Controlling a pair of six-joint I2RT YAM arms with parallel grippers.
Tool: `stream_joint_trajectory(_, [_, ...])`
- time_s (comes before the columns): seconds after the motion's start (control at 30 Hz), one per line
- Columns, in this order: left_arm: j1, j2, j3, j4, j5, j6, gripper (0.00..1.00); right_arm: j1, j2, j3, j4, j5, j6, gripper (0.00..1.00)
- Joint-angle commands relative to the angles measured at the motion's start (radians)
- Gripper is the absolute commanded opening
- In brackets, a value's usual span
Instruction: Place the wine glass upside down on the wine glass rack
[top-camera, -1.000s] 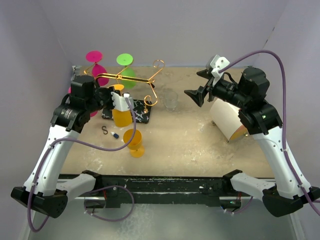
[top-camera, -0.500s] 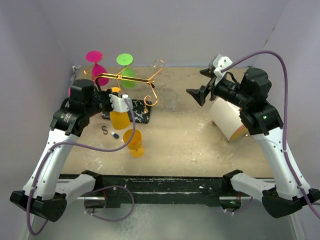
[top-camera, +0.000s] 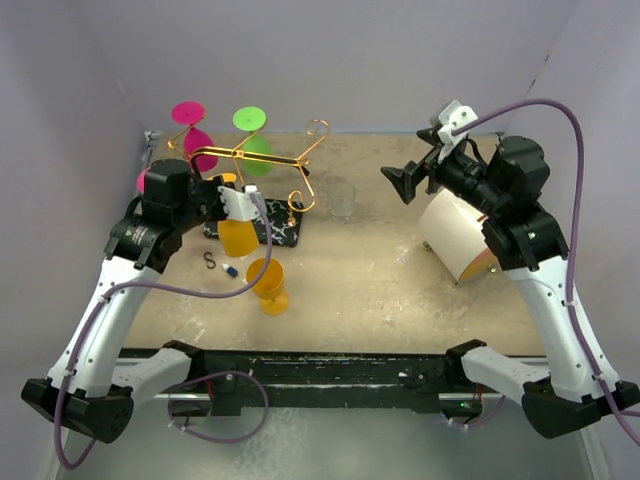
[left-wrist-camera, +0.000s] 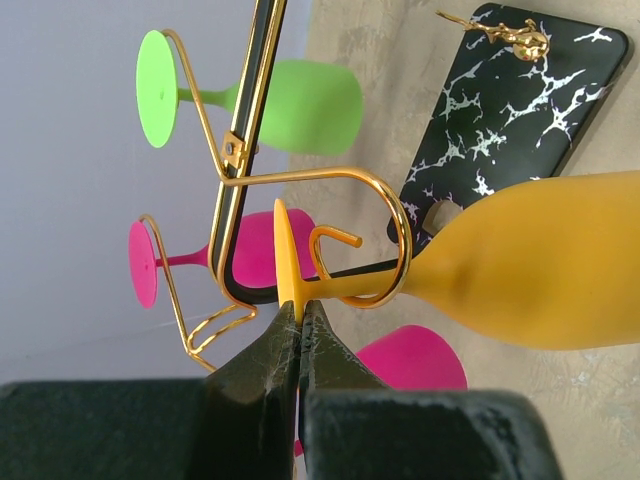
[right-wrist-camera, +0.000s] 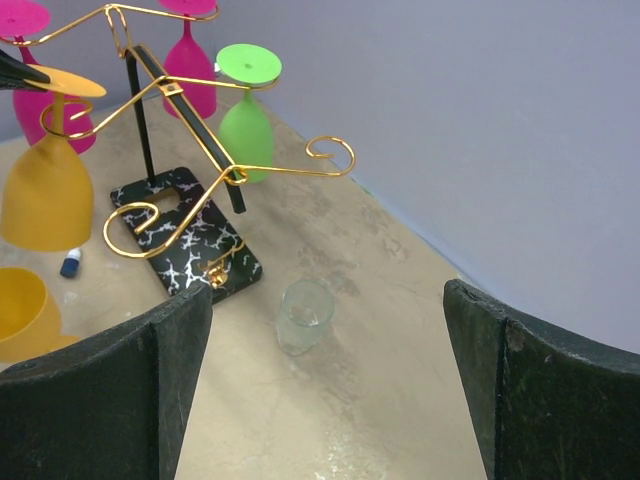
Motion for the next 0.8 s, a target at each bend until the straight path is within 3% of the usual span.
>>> stream_joint_trajectory(0.0, [-0.005,0.007,-0.004,0.06,-0.022,-0.008,0.0,-0.007,-0.018,-0.005,0.059,0.005,0.017,1.0])
stream_joint_trajectory(0.77, [-0.005,0.011,-0.016,-0.009,-0.014,0.027,0.23,-0.011,0.001,-0.005,0.063,-0.05,0.022,1.0])
